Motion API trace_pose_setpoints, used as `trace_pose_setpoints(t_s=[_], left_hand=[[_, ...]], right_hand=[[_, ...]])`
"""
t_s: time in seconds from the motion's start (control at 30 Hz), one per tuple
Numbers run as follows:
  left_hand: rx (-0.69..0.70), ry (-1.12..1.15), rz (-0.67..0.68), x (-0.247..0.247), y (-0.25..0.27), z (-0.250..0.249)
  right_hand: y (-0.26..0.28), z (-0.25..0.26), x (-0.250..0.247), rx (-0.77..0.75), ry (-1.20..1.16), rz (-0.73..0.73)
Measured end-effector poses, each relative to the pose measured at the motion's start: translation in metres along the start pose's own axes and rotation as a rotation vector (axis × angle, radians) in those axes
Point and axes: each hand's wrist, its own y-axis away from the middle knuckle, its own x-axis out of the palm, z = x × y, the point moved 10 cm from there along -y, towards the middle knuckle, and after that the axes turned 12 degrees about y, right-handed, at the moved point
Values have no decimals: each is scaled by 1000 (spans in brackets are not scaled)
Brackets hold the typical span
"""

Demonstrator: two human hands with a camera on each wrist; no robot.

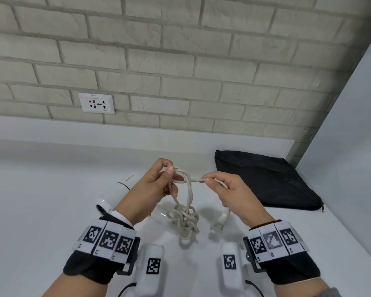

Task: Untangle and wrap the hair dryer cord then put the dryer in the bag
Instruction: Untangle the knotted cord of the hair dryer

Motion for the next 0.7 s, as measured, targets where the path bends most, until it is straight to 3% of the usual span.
trace_pose_setpoints(t_s=[0.17, 0.27, 0.37, 0.47, 0.53, 0.7], left_hand=[[-27, 73, 67, 12, 6, -3], [-21, 34, 103, 19, 10, -7], [9, -16, 131, 24, 12, -8], [78, -125, 50, 19, 10, -12], [91, -144, 15, 16, 8, -11], [52, -220, 68, 18, 7, -4]], right_hand=[[-3, 13, -17, -154, 331, -192], [-4, 12, -2, -144, 401, -103], [-2, 21, 4, -126, 304, -75], [4, 32, 17, -96, 45, 66], [7, 35, 28, -111, 116, 144], [7, 37, 31, -184, 354, 22]])
